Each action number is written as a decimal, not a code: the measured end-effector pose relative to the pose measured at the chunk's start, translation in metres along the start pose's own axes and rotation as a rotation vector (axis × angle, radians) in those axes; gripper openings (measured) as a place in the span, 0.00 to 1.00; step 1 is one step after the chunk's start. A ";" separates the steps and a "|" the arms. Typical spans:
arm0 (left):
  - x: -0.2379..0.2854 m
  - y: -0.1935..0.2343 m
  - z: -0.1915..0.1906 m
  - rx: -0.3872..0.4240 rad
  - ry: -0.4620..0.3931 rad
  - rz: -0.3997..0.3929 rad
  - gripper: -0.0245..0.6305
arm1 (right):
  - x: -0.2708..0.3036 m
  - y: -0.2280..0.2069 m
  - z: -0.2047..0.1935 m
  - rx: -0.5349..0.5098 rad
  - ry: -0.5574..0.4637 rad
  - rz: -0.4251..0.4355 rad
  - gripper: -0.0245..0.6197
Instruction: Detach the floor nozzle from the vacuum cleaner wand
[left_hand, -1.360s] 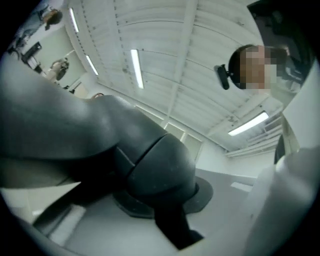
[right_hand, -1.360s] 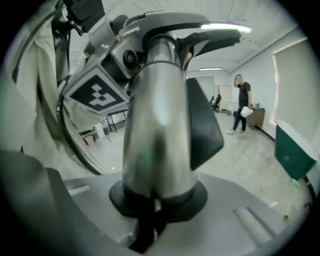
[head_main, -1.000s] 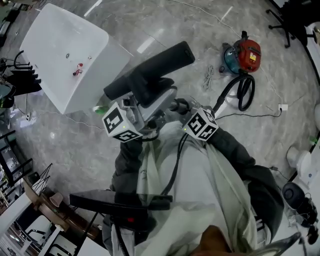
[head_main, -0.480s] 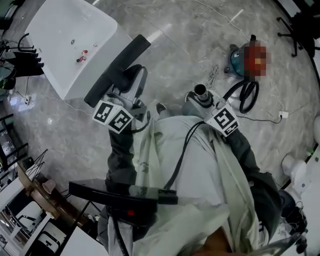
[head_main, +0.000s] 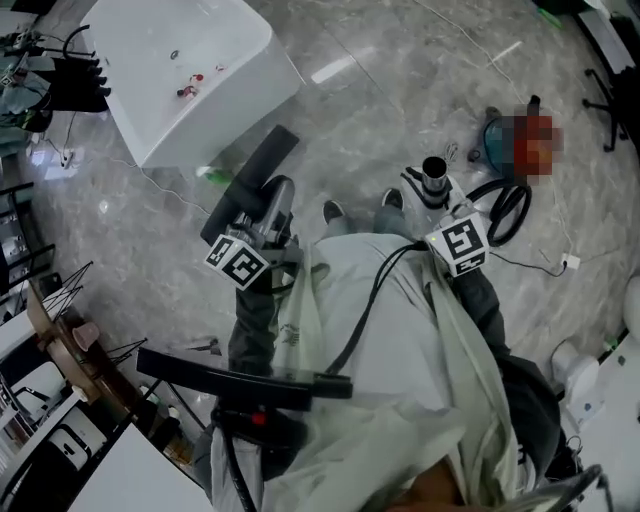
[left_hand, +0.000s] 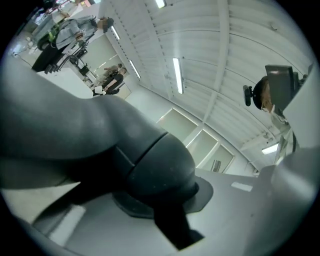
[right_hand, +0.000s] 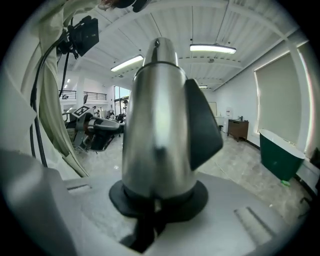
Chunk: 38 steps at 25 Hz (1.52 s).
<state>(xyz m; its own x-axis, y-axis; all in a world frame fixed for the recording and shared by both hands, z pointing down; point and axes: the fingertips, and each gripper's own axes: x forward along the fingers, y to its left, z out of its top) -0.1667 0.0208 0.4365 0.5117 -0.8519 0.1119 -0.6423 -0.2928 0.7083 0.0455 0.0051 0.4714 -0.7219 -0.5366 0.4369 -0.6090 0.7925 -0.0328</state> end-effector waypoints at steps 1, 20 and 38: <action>-0.006 0.001 0.002 -0.011 -0.015 0.009 0.15 | 0.006 0.007 -0.002 -0.008 0.012 0.011 0.10; -0.002 -0.016 -0.012 -0.084 -0.169 0.062 0.15 | 0.015 0.014 -0.021 -0.005 0.077 0.229 0.11; 0.000 -0.011 -0.017 -0.144 -0.203 0.094 0.15 | 0.026 0.019 -0.026 -0.036 0.123 0.287 0.11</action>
<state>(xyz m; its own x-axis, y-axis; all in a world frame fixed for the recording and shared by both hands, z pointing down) -0.1499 0.0319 0.4406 0.3197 -0.9462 0.0499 -0.5860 -0.1561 0.7952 0.0236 0.0136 0.5058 -0.8161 -0.2524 0.5199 -0.3728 0.9173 -0.1398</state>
